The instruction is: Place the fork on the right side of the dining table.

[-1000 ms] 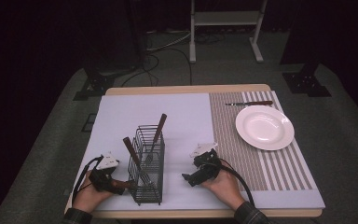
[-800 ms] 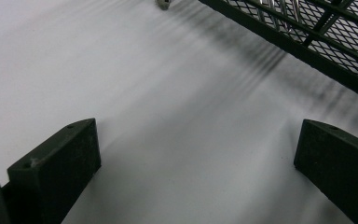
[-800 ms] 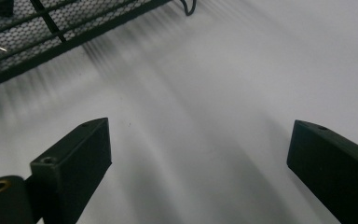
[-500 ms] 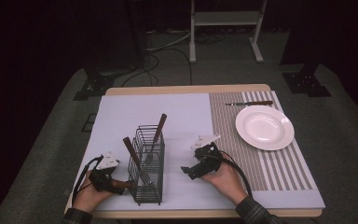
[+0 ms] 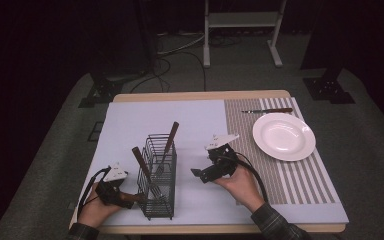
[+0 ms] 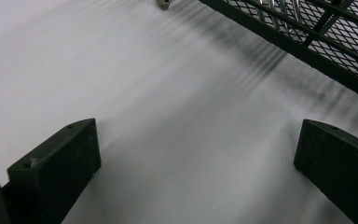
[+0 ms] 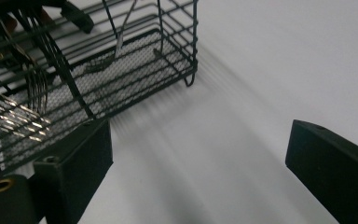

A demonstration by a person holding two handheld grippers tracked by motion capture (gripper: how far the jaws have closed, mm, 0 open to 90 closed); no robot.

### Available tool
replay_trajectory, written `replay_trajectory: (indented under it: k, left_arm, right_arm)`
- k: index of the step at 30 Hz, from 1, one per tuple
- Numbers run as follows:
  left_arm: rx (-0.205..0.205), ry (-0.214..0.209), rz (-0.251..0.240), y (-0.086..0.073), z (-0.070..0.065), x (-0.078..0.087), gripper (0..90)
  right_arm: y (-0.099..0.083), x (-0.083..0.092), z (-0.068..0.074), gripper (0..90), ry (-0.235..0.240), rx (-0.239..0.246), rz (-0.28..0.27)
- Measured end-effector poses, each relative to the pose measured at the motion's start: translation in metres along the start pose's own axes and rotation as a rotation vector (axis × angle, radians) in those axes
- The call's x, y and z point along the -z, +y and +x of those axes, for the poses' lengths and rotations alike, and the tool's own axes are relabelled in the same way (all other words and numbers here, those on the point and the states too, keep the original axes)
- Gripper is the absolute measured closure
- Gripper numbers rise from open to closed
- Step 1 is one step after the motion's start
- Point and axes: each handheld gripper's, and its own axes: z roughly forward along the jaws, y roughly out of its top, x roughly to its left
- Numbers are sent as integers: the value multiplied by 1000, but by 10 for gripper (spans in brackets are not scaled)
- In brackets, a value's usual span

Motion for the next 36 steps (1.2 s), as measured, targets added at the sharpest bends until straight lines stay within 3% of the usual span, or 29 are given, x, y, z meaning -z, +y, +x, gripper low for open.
replay_trajectory:
  k: [4,22,36]
  left_arm:
    - [0,-1,1,0,0,0,0]
    - [2,-3,2,0,0,0,0]
    - [0,-2,2,0,0,0,0]
  right_arm:
    - [9,5,-2,121,17,-2,-40]
    - [40,15,-6,137,33,-10,-127]
    - [58,11,-10,162,49,-22,-183]
